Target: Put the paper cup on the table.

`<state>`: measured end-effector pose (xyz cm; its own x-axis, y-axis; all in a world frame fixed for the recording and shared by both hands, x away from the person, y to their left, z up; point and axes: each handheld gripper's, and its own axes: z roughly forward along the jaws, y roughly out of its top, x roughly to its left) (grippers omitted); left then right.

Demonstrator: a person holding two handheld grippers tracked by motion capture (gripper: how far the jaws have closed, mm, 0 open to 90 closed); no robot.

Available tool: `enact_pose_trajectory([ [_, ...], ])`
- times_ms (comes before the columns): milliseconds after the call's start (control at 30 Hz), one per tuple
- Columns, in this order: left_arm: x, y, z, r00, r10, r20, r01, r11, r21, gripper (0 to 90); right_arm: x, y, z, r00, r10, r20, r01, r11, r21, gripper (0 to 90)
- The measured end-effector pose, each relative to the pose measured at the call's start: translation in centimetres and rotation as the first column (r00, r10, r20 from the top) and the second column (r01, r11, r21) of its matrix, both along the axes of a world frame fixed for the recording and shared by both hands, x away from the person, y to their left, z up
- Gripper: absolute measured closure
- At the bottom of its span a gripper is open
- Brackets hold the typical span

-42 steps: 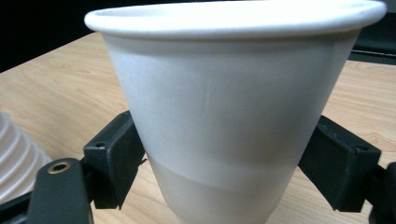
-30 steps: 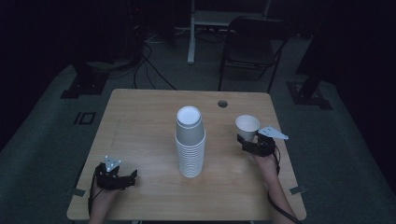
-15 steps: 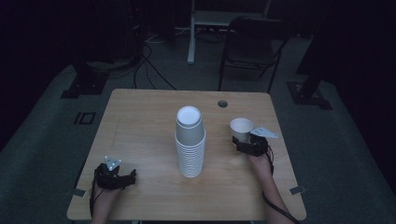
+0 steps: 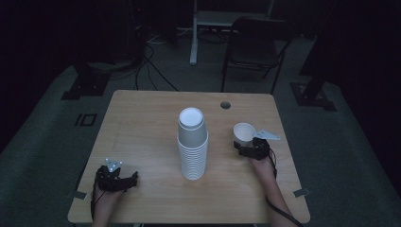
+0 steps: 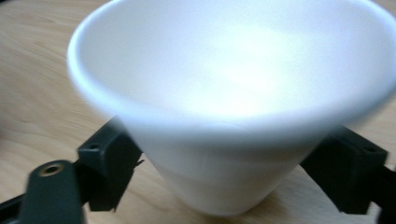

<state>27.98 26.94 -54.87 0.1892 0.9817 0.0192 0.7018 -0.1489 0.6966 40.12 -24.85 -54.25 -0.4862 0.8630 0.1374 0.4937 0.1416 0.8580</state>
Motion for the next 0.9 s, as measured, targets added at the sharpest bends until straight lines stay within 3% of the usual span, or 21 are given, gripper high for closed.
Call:
enact_pose_trajectory([
  [233,0.0,0.0,0.0,1.0000,0.002,-0.004,-0.002,1.0000,-0.005,4.2,-0.4,-0.9,0.1,1.0000,-0.002,0.009,0.001,0.998,0.068,10.2],
  [300,0.0,0.0,0.0,1.0000,0.002,-0.004,-0.002,1.0000,-0.005,4.1,-0.9,-1.0,0.1,0.9994,0.003,0.033,-0.005,0.999,0.041,9.8],
  [433,0.0,0.0,0.0,1.0000,0.002,-0.004,-0.002,1.0000,-0.005,4.0,-1.6,-1.2,0.0,0.9989,0.030,0.036,-0.030,1.000,-0.008,9.7],
  [567,0.0,0.0,0.0,1.0000,0.003,-0.003,-0.003,1.0000,-0.004,4.0,-2.3,-1.9,0.0,0.9987,0.045,0.023,-0.045,0.999,0.014,9.7],
  [900,0.0,0.0,0.0,1.0000,0.004,-0.004,-0.004,1.0000,-0.005,4.0,-4.3,-3.6,-0.1,0.9989,0.048,-0.002,-0.048,0.999,-0.018,9.8],
])
